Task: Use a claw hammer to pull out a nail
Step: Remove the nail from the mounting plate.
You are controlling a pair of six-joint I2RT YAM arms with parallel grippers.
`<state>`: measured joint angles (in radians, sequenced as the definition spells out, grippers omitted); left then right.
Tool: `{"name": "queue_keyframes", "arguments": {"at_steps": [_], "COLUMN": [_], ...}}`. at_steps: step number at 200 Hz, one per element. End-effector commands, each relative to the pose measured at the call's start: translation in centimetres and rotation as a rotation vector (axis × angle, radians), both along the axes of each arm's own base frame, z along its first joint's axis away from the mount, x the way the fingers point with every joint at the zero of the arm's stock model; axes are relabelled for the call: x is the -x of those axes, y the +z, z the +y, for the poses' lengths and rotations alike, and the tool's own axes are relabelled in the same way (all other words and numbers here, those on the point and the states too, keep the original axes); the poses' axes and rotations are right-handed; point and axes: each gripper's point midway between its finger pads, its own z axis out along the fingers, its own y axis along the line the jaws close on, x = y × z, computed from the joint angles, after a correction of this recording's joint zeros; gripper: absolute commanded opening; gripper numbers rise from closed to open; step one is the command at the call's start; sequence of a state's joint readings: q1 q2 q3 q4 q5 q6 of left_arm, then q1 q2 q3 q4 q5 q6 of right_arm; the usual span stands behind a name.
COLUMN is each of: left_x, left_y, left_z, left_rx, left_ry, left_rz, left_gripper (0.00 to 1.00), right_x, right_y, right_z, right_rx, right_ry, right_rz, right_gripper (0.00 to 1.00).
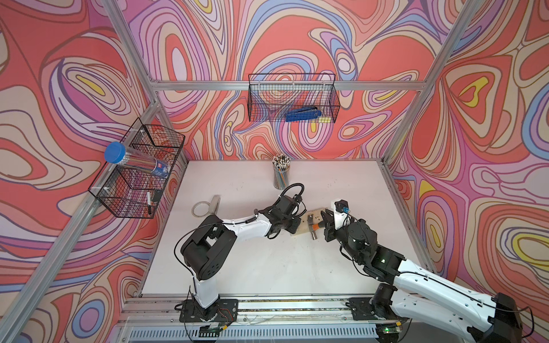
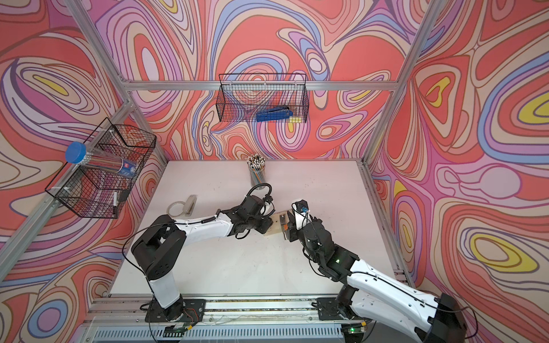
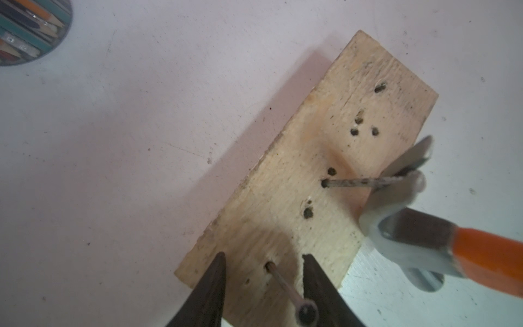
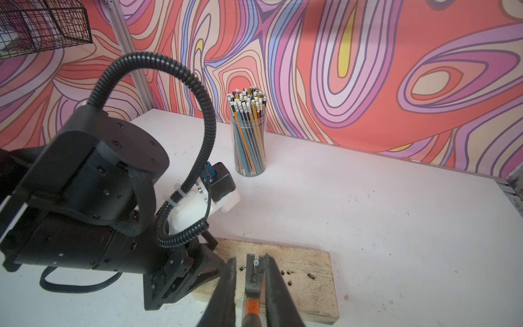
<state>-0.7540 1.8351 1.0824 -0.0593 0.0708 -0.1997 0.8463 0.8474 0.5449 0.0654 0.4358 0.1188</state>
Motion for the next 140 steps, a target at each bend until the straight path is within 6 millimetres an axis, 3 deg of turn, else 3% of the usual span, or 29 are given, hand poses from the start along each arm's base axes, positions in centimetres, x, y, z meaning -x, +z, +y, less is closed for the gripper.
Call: {"name": "queue_keyframes", "arguments": {"at_steps": [1, 33, 54, 140], "left_x": [8.1, 8.1, 8.1, 8.2], "left_y": [-11.0, -10.9, -10.8, -11.2], "left_z": [8.6, 8.5, 8.5, 8.5], "left_rx": [-0.378, -0.376, -0.378, -0.385], "left_ry": [0.049, 0.05, 0.048, 0.051], "left_rz": [0.378, 0.374, 0.373, 0.385], "left_gripper": [0.45, 0.45, 0.45, 0.45], "right_x": [0.5, 1.2, 1.7, 2.0], "right_y": [-2.0, -5.1, -5.9, -4.2], "right_z": [0.6, -0.3, -0.9, -2.3], "right_rx": [-0.022, -0.048, -0.031, -0.084], "right_ry": [0.023, -0.002, -0.011, -0.048], "right_rz": [0.047, 0.12, 0.147, 0.088], "right_gripper": [0.0, 0.0, 0.0, 0.0]}}
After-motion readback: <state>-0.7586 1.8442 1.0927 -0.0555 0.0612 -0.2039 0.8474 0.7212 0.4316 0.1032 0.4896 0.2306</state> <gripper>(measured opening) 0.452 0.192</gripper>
